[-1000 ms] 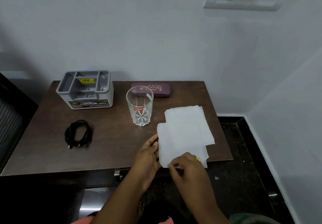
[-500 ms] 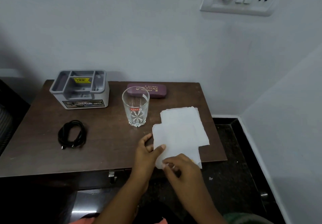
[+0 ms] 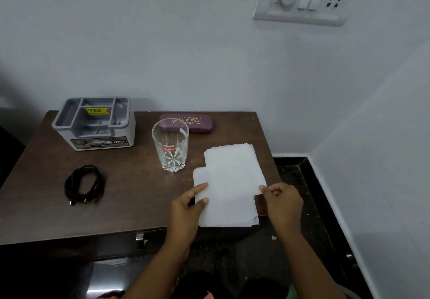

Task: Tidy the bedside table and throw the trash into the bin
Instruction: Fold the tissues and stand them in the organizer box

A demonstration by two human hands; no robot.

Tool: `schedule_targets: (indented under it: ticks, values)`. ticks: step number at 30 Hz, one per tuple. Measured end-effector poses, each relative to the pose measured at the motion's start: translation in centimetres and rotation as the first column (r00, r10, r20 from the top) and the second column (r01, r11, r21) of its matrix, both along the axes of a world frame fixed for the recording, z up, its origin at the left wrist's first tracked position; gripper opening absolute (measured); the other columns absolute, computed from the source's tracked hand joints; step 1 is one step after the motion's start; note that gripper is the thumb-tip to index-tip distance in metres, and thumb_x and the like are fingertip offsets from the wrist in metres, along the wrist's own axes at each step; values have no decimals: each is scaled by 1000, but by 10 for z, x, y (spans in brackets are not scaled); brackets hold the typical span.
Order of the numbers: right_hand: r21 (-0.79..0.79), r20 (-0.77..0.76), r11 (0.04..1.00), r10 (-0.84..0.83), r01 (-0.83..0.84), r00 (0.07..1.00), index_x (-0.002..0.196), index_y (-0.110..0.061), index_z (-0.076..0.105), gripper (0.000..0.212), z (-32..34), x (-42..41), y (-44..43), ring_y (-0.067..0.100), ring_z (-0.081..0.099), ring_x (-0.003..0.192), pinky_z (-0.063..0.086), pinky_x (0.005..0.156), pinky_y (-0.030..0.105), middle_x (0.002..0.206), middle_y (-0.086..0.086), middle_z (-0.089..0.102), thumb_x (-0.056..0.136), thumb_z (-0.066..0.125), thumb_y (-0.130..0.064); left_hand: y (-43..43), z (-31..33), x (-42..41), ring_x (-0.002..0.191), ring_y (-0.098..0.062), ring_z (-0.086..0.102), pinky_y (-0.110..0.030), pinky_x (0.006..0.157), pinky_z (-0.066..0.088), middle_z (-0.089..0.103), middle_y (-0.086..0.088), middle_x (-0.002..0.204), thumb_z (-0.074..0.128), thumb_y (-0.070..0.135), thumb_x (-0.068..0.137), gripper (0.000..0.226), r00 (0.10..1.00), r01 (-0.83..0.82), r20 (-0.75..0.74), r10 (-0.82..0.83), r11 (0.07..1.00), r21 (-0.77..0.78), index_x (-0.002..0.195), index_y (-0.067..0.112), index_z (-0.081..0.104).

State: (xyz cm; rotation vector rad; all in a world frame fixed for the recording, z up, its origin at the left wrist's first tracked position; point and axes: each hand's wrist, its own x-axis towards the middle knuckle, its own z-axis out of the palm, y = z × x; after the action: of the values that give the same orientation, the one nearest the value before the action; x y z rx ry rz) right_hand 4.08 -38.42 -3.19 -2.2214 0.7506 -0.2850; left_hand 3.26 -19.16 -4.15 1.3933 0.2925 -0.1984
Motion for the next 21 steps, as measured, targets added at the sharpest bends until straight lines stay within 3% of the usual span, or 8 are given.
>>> schedule_targets:
  ticks: [2, 5, 10, 13, 17, 21]
  values:
    - [30, 3, 1000, -6, 6, 1000, 70, -9, 64, 17, 3, 0, 1, 6, 54, 60, 34, 53, 14, 67, 0, 60, 81, 70, -20, 0, -1, 1, 104, -4, 59, -25, 93, 51, 64, 6, 113, 60, -3, 85, 35, 1000, 1, -8, -1, 1000, 4, 105, 25, 65]
    - [64, 40, 998, -32, 29, 999, 70, -8, 63, 18, 5, -4, 2, 4, 52, 61, 32, 53, 13, 66, -2, 58, 79, 71, -20, 0, -2, 1, 101, -2, 59, -18, 87, 52, 63, 9, 109, 59, -3, 85, 35, 1000, 2, -19, -2, 1000, -4, 109, 22, 64]
    - [53, 100, 998, -42, 37, 994, 64, -9, 61, 23, 1, -6, 2, 10, 55, 60, 44, 59, 21, 68, 4, 61, 75, 75, -22, 0, -3, 2, 100, -3, 60, -17, 85, 53, 63, 12, 106, 59, -3, 85, 35, 1000, 0, -26, 0, 1000, -6, 109, 22, 64]
    - [-29, 150, 1000, 1, 3, 989, 61, -12, 57, 25, 0, -8, 1, 12, 54, 62, 51, 67, 32, 73, 3, 58, 75, 75, -22, 1, -2, 2, 99, -1, 60, -16, 84, 53, 63, 14, 104, 60, -2, 85, 35, 1000, 1, -18, -1, 1000, 5, 109, 22, 64]
    - [-216, 219, 961, 219, -172, 951, 66, -12, 56, 20, 1, -12, 0, 15, 54, 66, 48, 61, 28, 81, 0, 53, 80, 70, -16, 0, -3, 2, 98, -3, 61, -16, 82, 54, 64, 12, 106, 60, -2, 85, 34, 1000, -6, -24, 6, 1000, -3, 106, 25, 64]
    - [-44, 257, 983, 185, -180, 948, 70, -14, 59, 15, 6, -10, 0, 8, 56, 69, 44, 63, 17, 84, 1, 57, 83, 67, -16, 0, -4, 1, 102, -7, 62, -23, 87, 53, 65, 9, 110, 60, 0, 86, 35, 1000, -7, -30, 7, 1000, 7, 105, 29, 64]
